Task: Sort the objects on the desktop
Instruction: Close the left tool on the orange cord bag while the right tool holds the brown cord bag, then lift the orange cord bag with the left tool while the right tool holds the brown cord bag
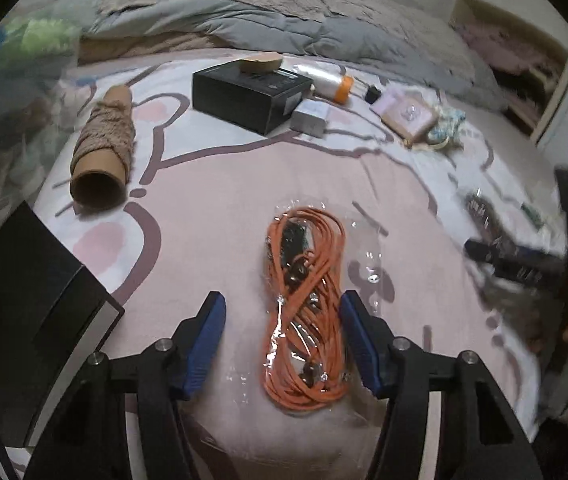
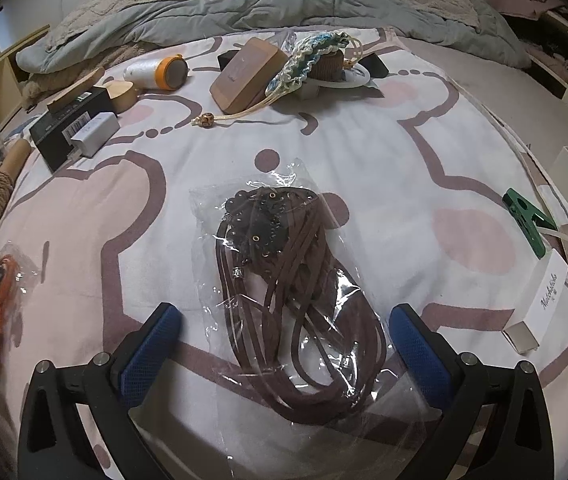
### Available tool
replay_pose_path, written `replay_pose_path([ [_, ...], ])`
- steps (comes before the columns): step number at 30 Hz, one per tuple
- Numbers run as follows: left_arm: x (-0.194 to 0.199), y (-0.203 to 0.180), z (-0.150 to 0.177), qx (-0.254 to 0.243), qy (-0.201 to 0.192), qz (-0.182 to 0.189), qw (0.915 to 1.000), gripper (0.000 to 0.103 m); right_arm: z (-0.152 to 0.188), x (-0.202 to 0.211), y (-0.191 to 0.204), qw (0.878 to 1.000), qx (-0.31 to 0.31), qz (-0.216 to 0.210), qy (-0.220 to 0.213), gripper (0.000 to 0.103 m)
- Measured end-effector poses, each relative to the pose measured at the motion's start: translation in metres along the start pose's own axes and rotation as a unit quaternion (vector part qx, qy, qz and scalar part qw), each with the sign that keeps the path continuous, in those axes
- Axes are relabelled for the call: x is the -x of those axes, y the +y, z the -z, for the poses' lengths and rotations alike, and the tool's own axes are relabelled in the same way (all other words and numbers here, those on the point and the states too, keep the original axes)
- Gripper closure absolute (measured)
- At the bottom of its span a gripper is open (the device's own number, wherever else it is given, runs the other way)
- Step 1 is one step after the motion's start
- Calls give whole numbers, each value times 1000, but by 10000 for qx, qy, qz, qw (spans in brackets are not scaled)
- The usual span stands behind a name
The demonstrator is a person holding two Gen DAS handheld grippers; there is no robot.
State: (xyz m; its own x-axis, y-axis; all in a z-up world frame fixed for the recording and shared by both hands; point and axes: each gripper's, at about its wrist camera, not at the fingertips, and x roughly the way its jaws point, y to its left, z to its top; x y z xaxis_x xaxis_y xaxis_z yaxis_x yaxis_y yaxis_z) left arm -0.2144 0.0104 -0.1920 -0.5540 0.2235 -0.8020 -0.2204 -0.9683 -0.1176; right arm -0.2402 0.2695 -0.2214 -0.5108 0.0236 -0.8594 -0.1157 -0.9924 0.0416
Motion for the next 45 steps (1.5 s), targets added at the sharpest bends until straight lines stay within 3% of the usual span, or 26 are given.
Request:
replay_pose_path([
  [10,0,3,5,10,-85,-27,10000,42,9,15,-6,9995,-122,-285,117,0],
  [19,1,5,6,71,-114,1,9999,42,16,25,42,9923,693,-1026,85,0],
  [25,1,6,7,108,-115,25,9999,42,1,35,-1,9945,-494,-882,-286,0],
  [28,1,7,6,129,-113,37,9998,42,-9,24,-24,9881,-1160,-991,-211,0],
  [32,0,8,6,175,-102,67,9998,42,-19,12,-27,9830,-1456,-1116,-124,0],
  [36,0,8,6,187,-102,73,9997,42,-29,2,-11,9903,-1134,-787,-148,0],
  [40,0,8,7,198,-102,85,9997,42,-33,-11,12,9981,-430,-406,-171,0],
  [43,1,9,7,243,-117,124,9996,42,-31,-13,31,9989,166,-370,-216,1],
  [45,2,11,6,285,-133,162,9994,42,-28,-9,42,9970,541,-466,-303,15],
])
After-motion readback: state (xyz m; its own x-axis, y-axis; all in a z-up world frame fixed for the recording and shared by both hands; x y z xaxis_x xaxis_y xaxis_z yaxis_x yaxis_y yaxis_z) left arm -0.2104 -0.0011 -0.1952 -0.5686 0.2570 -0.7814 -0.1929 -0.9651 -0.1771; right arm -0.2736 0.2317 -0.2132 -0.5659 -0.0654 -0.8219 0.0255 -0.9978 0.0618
